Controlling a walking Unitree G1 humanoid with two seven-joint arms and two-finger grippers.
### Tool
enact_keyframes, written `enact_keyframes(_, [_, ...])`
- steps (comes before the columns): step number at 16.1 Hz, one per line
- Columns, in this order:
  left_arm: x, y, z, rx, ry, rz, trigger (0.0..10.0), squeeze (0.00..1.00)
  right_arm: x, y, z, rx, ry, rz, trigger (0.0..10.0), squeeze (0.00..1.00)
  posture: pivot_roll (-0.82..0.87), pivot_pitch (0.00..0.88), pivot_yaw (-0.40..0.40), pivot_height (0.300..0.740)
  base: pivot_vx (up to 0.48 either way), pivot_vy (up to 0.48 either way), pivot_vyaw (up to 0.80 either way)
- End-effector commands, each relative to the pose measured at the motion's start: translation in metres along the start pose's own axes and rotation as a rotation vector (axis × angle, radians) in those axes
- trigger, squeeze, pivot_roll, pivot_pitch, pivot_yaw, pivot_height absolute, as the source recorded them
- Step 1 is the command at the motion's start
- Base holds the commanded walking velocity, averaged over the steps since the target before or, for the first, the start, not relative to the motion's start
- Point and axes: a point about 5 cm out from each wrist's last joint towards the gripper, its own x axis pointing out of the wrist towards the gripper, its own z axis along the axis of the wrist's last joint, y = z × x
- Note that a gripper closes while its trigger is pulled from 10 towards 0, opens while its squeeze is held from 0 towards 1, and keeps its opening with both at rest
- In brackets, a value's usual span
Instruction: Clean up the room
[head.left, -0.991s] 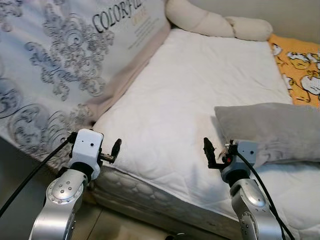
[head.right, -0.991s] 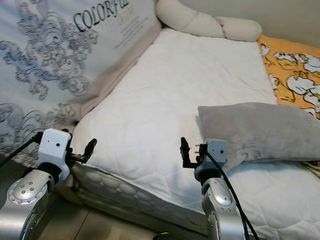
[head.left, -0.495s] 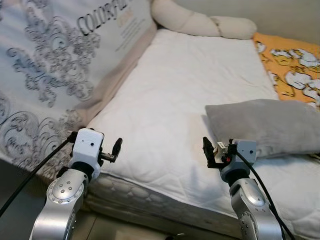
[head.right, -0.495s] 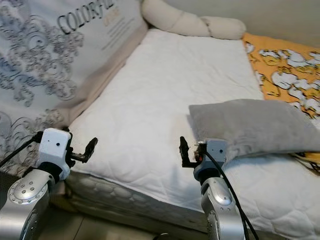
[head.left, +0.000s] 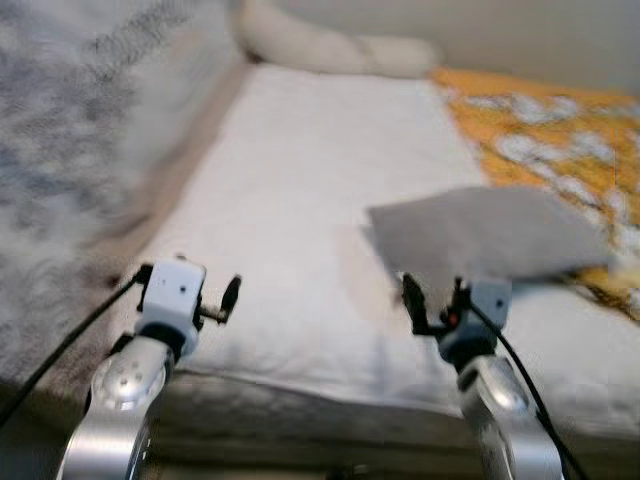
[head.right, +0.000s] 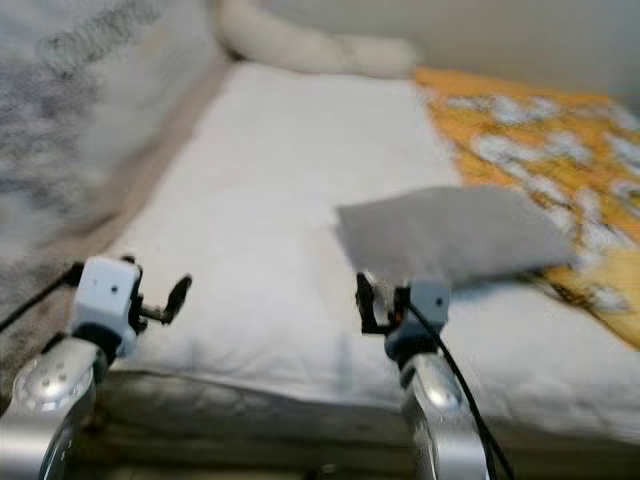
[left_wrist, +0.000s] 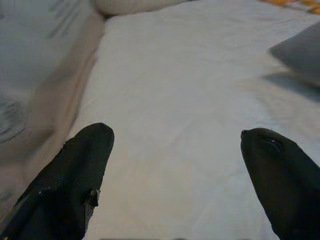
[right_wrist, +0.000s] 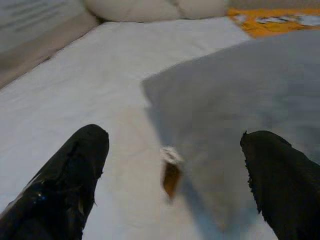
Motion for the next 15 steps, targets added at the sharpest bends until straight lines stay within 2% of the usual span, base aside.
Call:
enact_keyframes(1, [0.0011, -0.0015, 0.0019, 0.011, -0.006, -0.006, 10.0, 0.0, 0.0008, -0.0029, 0.0069, -0.015, -0.03, -0.008, 10.0, 1.0, -0.01, 0.0, -0.041, 0.74, 0.0, -0.259, 0.0])
enact_keyframes(4, [0.0011, -0.0009, 0.0017, 0.012, -0.006, -0.003, 10.0, 0.0, 0.0008, -0.0029, 0.0062, -0.017, -0.029, -0.009, 10.0, 1.0, -0.01, 0.0, -0.041, 0.74, 0.0, -0.269, 0.0])
enact_keyframes(15, [0.0019, -0.0012, 0.0013, 0.016, -0.003, 0.0, 10.0, 0.0, 0.0006, -0.0045, 0.0037, -0.024, -0.021, -0.016, 10.0, 1.0, 0.0, 0.0, -0.041, 0.74, 0.0, 0.0, 0.0])
